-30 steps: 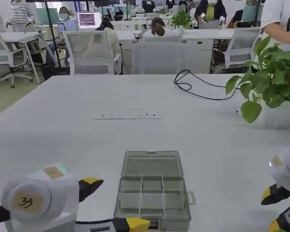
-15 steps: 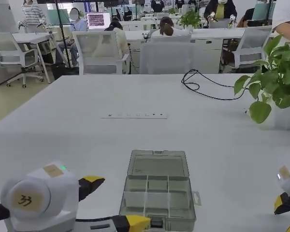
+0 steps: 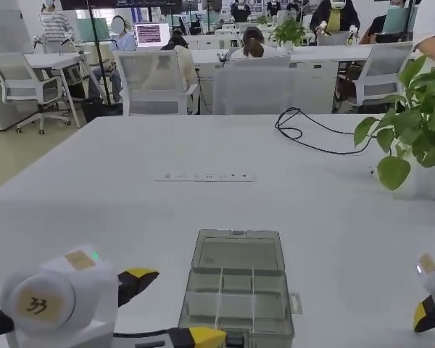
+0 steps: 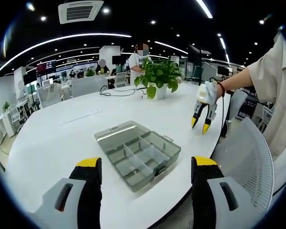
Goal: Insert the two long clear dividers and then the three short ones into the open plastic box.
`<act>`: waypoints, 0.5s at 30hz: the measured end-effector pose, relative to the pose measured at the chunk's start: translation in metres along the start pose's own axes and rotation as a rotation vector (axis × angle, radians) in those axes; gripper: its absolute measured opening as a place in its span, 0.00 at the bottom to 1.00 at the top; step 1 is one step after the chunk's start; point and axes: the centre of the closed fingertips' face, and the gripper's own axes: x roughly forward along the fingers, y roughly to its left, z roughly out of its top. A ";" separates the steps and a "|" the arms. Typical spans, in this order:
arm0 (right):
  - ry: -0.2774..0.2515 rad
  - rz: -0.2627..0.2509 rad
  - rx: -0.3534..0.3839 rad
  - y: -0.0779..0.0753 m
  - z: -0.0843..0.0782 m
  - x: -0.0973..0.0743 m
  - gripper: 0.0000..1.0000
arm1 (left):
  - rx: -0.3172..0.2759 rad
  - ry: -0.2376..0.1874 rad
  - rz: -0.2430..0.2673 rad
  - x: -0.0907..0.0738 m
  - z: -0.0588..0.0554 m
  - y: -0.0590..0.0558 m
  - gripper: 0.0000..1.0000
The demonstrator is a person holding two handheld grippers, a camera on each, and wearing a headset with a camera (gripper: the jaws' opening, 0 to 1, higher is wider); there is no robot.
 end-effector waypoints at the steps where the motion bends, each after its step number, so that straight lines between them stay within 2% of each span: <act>1: -0.002 0.000 0.001 0.000 0.000 0.000 0.33 | 0.001 0.001 -0.001 0.000 0.000 0.000 0.77; 9: -0.009 -0.017 0.015 0.000 0.000 0.000 0.32 | 0.006 0.001 -0.013 0.001 0.001 -0.002 0.76; 15: -0.025 -0.070 0.017 -0.005 0.006 -0.002 0.32 | 0.004 0.001 -0.011 0.001 0.002 -0.001 0.77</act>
